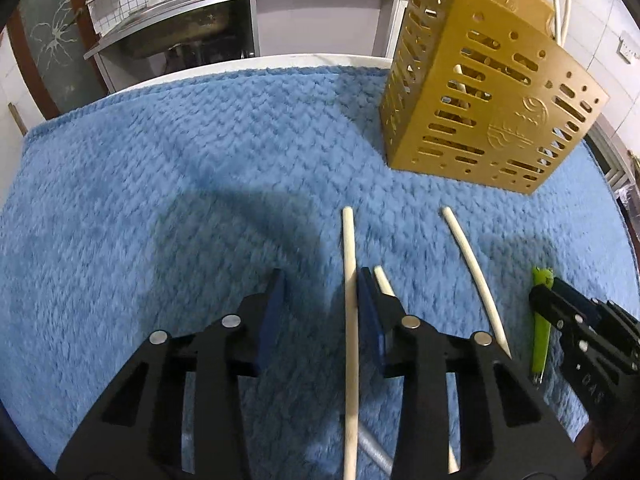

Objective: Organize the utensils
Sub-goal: 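Close the left tool on a chopstick while the right tool grasps the green frog-handled fork, then lift the chopstick toward the yellow holder with the left tool while the right tool carries the fork there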

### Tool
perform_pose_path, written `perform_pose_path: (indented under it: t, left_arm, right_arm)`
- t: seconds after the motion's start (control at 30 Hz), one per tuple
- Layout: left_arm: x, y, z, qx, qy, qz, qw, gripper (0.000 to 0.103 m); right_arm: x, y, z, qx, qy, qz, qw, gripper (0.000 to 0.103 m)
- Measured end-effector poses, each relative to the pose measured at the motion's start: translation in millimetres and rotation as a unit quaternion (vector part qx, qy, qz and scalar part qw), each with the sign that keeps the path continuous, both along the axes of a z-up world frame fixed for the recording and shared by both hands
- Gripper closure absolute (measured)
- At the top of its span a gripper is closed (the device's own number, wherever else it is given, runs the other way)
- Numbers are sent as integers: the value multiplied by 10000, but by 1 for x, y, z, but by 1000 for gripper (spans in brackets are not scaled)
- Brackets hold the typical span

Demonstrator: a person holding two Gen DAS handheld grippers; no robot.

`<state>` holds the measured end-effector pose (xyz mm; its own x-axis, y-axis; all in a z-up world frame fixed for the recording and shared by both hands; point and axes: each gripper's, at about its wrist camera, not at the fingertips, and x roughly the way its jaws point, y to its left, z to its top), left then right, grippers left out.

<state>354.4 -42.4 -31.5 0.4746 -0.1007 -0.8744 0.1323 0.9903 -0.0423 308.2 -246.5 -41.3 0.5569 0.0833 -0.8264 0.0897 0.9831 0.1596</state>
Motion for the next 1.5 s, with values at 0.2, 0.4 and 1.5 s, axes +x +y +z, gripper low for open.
perform_pose_path:
  t: [0.2, 0.4, 1.5]
  left_arm:
    - [11, -4, 0, 204, -74, 33, 9998, 81]
    - [10, 0, 2, 27, -179, 46, 9998, 94]
    - [6, 0, 11, 87, -231, -282, 9993, 94]
  right_arm:
    - [2, -3, 0, 56, -31, 5, 10000, 80]
    - [-1, -9, 4, 95, -131, 2, 9999, 81]
    - [-6, -28, 27, 151, -581, -20, 9982, 84]
